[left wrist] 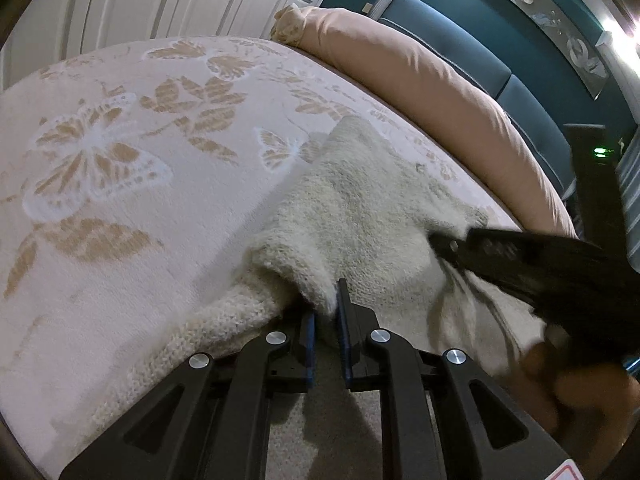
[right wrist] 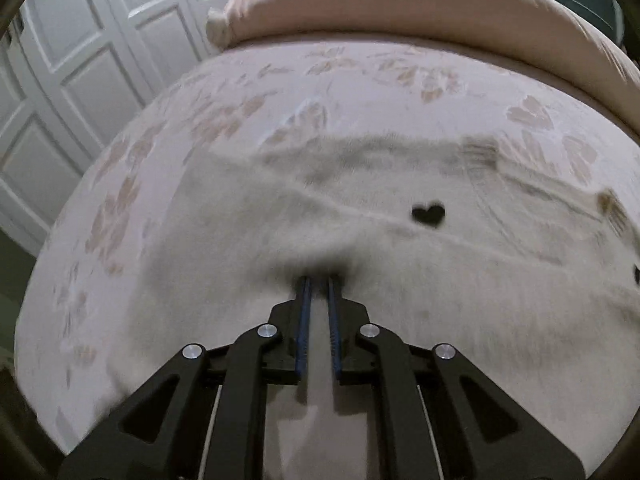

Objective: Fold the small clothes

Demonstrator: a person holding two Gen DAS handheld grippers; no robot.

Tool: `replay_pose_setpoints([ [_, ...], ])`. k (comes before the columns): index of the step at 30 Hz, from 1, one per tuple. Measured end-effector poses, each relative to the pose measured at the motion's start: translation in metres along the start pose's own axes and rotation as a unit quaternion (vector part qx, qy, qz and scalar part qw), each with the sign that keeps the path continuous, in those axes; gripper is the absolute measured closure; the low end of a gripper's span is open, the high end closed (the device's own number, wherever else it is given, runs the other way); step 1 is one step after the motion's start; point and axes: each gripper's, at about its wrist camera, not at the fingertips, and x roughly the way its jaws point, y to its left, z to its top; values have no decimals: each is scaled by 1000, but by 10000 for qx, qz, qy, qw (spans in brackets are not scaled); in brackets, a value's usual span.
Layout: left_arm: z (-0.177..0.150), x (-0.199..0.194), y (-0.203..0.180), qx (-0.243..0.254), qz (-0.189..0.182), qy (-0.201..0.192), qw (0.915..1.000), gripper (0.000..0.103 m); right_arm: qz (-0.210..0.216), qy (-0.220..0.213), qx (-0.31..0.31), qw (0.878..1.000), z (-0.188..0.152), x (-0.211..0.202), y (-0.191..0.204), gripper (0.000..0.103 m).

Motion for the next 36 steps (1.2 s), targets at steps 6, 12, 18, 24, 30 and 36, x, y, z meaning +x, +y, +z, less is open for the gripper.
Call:
replay_pose_setpoints([
  [6,0,-1,1,-14,-62,-32,10000,90,195,-400,845,9954,9,-48,-35,83],
  [12,-1,0,0,42,-11,-72,10000,90,-1343,-1295,1865,9646,-74,-154,-164,44],
  [18,-1,1,-5,167,137,-61,9997,90,-1020,-644,2504,9606,-99,-141,-227,55],
  [24,0,2,-9,245,246,-36,9994,90,-1111,-1117,2465,9563,-101,-166,-225,96],
  [30,6,2,-20,449,508,134,9976,90,-1650,-474,2221,9598,-111,-139,-230,95],
  [36,19,4,-23,531,568,572,9953,88,-1655,-1145,2218,9541,-99,-187,-186,94],
])
